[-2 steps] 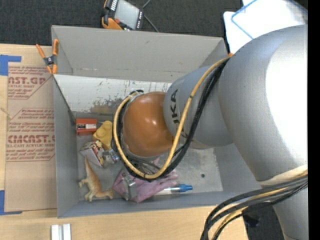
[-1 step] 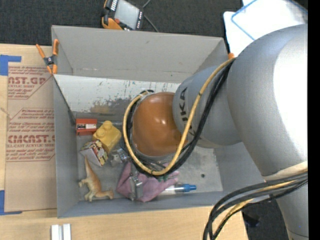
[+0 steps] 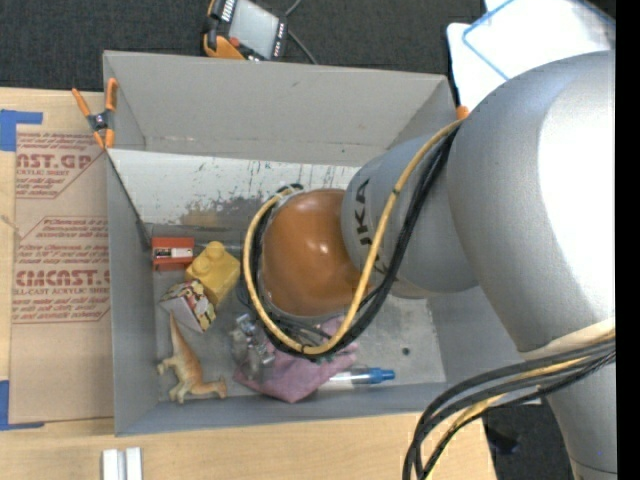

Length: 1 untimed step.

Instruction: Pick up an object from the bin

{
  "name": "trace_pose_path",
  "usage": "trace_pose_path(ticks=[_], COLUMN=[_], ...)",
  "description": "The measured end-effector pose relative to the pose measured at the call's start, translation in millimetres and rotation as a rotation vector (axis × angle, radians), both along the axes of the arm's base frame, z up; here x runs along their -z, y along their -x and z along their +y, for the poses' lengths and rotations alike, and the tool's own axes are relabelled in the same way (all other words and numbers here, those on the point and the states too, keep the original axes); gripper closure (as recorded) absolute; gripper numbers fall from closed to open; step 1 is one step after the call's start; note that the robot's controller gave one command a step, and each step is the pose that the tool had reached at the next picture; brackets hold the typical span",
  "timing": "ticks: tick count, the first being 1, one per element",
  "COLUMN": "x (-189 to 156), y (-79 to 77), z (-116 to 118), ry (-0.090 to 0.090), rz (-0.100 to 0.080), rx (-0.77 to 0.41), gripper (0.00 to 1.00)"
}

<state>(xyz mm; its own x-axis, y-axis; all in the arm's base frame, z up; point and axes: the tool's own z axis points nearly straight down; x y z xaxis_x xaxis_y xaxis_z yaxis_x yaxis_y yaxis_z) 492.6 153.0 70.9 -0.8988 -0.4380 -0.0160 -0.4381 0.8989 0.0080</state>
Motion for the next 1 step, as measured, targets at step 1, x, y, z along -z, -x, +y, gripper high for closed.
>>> trace_pose_path(ticks=[1], x=[0.0], y=[0.0], z=[0.1], ry=[0.0], rz=[0.0], rx=[0.0], gripper=[1.0])
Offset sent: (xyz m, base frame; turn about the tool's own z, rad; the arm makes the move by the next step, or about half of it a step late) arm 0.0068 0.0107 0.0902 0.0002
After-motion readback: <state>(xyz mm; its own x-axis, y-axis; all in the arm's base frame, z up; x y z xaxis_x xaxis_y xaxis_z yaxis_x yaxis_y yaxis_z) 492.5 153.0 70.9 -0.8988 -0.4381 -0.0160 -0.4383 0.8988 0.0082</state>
